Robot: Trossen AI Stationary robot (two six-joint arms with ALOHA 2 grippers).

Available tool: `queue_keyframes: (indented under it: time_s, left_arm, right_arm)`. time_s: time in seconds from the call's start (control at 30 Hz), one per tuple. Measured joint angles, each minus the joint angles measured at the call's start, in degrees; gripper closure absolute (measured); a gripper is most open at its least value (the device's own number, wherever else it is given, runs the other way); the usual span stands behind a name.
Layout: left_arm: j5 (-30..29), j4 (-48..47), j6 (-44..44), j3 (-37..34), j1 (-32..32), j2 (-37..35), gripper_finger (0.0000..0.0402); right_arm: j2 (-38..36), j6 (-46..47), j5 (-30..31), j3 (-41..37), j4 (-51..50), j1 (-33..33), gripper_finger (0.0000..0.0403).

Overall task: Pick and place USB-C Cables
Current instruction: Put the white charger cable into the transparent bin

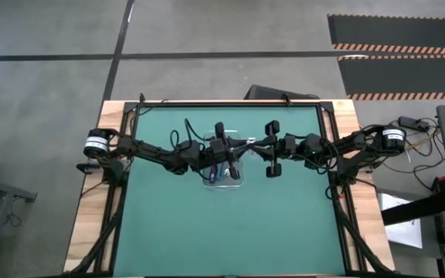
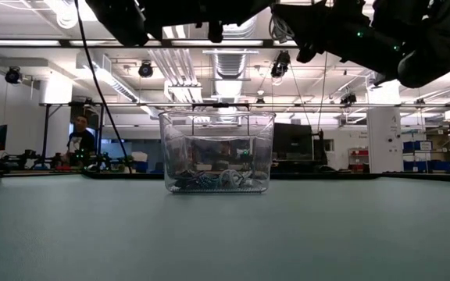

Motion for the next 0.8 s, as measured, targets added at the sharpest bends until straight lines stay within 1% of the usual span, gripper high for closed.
queue_keyframes:
  time_s: [0.3,0.43,0.63,0.8]
  left_arm:
    - [0.1,-1.5,-0.4,0.0,0.0,0.0,0.0392]
    - [0.3,-1.8,-0.4,-0.1,0.0,-0.1,0.0392]
    - [0.1,-2.3,-0.4,0.0,0.0,-0.1,0.0393]
    - [-0.1,-2.6,-0.4,-0.1,0.0,-0.2,0.0393]
  right_arm:
    - [0.0,1.1,0.8,0.0,-0.1,0.0,0.0286]
    - [-0.3,2.3,1.1,0.0,-0.5,-0.1,0.0258]
    - [-2.7,2.2,1.8,0.0,-4.3,-0.3,0.0234]
    - [-5.7,1.5,2.2,0.0,-9.3,-0.3,0.023]
